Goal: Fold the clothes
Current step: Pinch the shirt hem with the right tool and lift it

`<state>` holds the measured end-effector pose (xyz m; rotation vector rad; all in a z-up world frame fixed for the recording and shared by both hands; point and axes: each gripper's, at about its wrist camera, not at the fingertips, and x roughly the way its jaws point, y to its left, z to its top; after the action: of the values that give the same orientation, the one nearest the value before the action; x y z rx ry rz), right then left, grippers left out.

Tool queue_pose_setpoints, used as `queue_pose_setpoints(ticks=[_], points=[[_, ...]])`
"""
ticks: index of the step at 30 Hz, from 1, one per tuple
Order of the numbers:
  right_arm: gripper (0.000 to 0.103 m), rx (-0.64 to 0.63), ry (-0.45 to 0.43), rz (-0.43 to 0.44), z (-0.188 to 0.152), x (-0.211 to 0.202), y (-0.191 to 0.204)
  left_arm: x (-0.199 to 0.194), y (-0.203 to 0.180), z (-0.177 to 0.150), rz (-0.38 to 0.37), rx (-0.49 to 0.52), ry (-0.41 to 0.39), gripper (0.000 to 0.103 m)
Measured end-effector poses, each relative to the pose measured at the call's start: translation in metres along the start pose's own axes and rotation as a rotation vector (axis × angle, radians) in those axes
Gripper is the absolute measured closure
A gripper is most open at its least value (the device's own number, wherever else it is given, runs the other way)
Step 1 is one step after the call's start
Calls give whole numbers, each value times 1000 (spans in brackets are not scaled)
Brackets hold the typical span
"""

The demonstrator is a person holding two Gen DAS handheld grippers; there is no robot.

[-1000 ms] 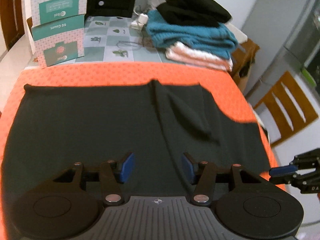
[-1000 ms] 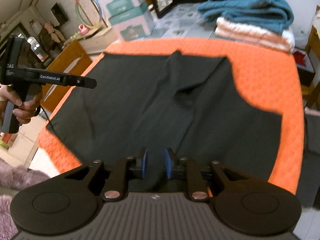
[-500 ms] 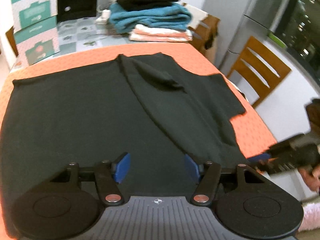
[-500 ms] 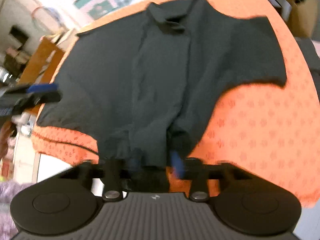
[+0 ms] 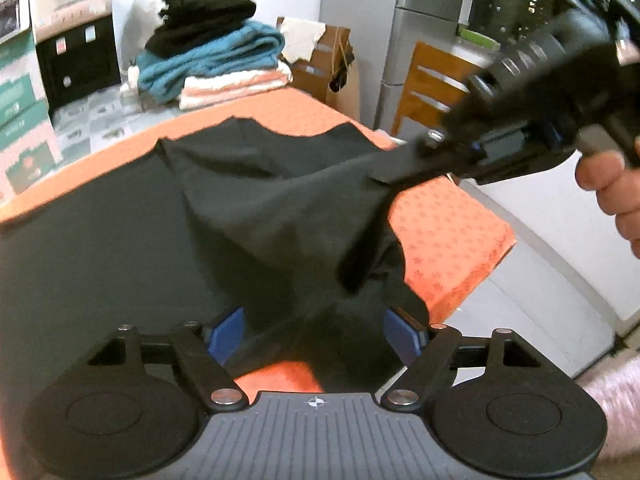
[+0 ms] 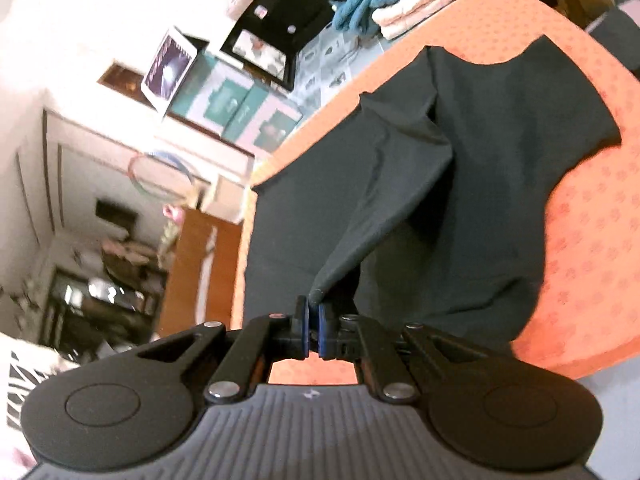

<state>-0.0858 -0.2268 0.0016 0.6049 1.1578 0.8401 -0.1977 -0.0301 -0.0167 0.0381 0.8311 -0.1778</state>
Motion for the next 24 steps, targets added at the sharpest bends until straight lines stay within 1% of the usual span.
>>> queue_pose_setpoints(ticks=[3, 5, 10, 13, 15, 18, 20, 22, 24], points=[[97, 61, -19, 18, -1, 0, -1, 10, -13, 3, 70, 47, -37, 24], [97, 95, -25, 37, -5, 0, -1, 17, -19, 5, 149, 91, -54, 24], [97, 162, -36, 71, -15, 2, -2, 25, -27, 12, 191, 127, -68, 25], [97, 217, -44, 104, -20, 4, -1, 20, -36, 10, 214, 180, -80, 25], [97, 224, -43, 115, -24, 5, 4, 16, -41, 8, 231, 209, -90, 25], [97, 208, -33, 86, -30, 6, 10, 12, -40, 1, 271, 219, -86, 25], [97, 223, -33, 73, -31, 7, 7, 12, -32, -2, 287, 204, -70, 32], [97, 254, -39, 68, -29, 8, 1, 12, -20, -3, 282, 161, -44, 41], [97, 287, -50, 65, -25, 9, -5, 10, -8, -3, 285, 110, -36, 46]])
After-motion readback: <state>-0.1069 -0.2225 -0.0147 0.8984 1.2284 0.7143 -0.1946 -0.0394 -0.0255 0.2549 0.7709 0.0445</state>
